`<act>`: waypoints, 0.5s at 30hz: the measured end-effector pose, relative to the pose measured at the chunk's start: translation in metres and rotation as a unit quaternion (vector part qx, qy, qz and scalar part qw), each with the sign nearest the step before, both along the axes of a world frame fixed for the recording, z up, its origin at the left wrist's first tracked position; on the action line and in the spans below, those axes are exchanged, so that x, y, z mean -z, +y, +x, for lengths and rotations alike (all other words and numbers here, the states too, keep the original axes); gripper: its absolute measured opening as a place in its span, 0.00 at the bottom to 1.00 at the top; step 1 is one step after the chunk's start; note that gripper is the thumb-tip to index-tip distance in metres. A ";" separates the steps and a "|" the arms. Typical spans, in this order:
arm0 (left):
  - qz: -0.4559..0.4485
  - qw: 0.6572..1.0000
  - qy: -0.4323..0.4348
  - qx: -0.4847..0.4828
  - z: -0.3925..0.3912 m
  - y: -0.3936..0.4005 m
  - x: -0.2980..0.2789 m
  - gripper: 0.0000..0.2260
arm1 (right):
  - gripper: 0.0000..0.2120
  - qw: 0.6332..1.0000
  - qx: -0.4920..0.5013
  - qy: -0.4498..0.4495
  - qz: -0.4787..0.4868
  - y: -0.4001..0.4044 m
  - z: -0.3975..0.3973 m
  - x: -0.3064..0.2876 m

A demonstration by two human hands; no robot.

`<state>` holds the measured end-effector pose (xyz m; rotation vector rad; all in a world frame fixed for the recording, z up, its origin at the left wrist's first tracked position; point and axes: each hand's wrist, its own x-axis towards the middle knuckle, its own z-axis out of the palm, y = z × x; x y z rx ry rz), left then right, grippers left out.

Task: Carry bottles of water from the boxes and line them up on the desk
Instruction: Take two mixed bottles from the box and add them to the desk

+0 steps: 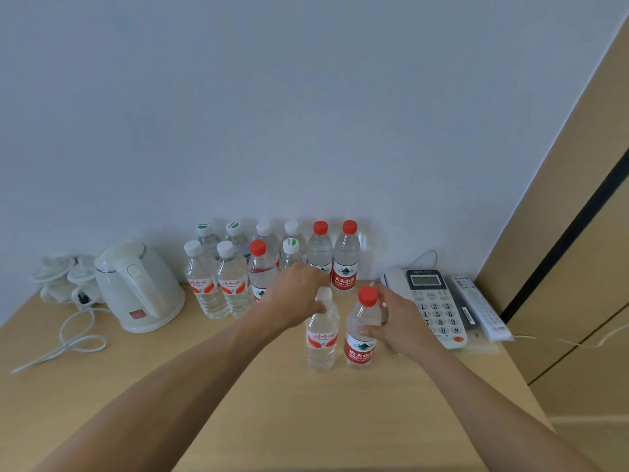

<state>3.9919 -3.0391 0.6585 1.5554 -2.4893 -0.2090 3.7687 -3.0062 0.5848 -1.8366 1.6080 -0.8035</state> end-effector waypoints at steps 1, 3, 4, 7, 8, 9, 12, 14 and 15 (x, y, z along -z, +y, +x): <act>-0.004 1.000 -0.010 0.001 -0.001 -0.005 -0.002 0.19 | 0.33 1.000 0.003 0.002 -0.001 0.000 0.000 0.000; -0.003 0.999 -0.033 0.000 -0.004 -0.017 -0.006 0.20 | 0.33 1.000 0.008 0.004 0.001 0.001 0.000 0.002; 0.000 0.999 -0.036 -0.002 -0.005 -0.023 -0.008 0.19 | 0.33 1.000 0.011 0.005 0.001 0.001 0.001 0.002; 0.002 0.999 -0.043 0.002 -0.012 -0.041 -0.012 0.19 | 0.32 1.000 0.017 0.006 0.001 0.003 0.000 0.003; -0.004 0.998 -0.055 0.002 -0.014 -0.046 -0.012 0.20 | 0.31 1.000 0.018 0.008 0.000 0.003 0.000 0.003; -0.011 0.997 -0.071 0.000 -0.016 -0.052 -0.013 0.20 | 0.31 1.000 0.019 0.010 0.000 0.004 0.000 0.003; -0.022 0.994 -0.104 -0.011 -0.018 -0.069 -0.016 0.19 | 0.31 1.000 0.015 0.006 -0.002 0.005 0.001 0.000; -0.022 0.995 -0.100 -0.014 -0.019 -0.080 -0.018 0.20 | 0.31 1.000 0.015 0.005 -0.005 0.005 0.001 -0.001; -0.022 0.995 -0.094 -0.014 -0.020 -0.085 -0.019 0.20 | 0.31 1.000 0.016 0.004 -0.005 0.006 0.001 -0.001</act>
